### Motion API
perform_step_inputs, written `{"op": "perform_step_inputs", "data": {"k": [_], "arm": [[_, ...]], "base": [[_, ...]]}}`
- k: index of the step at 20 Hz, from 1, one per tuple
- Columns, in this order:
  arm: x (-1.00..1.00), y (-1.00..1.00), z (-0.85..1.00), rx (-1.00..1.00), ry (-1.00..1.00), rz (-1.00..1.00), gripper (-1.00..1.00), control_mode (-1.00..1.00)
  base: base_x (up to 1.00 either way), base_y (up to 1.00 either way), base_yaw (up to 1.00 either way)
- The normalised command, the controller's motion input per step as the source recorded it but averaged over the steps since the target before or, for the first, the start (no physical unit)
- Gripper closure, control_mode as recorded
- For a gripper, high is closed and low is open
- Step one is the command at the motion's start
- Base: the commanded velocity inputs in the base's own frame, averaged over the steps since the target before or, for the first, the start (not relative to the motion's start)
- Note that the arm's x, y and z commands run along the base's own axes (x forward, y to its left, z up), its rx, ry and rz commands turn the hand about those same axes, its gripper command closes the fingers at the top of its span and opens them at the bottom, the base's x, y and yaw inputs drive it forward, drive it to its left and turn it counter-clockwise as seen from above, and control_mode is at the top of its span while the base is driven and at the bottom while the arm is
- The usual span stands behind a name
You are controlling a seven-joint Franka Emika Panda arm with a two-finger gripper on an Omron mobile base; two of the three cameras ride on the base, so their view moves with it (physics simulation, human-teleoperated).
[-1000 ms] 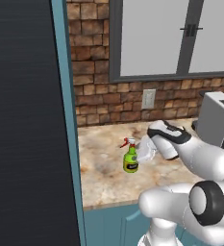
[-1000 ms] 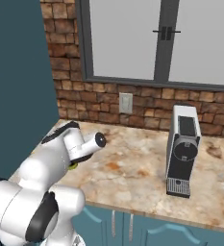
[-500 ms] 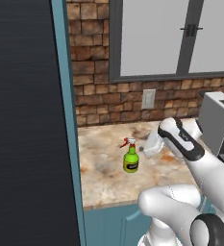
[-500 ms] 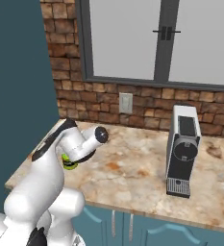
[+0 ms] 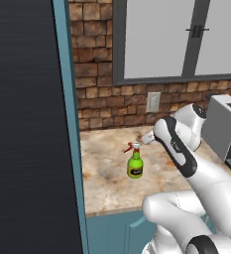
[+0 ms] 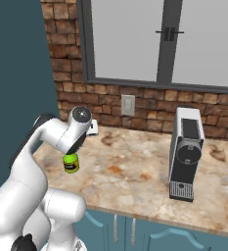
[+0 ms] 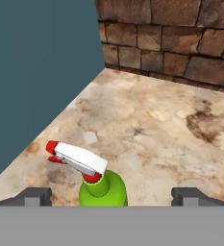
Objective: Move the cutting board and knife to the sink. Then move spray from the cabinet to the counter.
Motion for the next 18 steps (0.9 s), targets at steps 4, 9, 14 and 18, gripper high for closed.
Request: {"op": "perform_step_inputs", "data": {"k": [4, 9, 14, 18], "arm": [[-0.49, -0.08, 0.37, 0.00, 0.13, -0.57, -1.00, -1.00], [-0.98, -0.06, 0.59, 0.05, -0.02, -0.47, -1.00, -1.00], [-0.98, 0.09, 0.85, 0.01, -0.18, -0.23, -1.00, -1.00], [-0.83, 0.12, 1.00, 0.00, -0.22, -0.10, -1.00, -1.00]], "base": [[0.00, 0.00, 0.00], [0.00, 0.00, 0.00], [0.00, 0.00, 0.00], [0.00, 0.00, 0.00]]}}
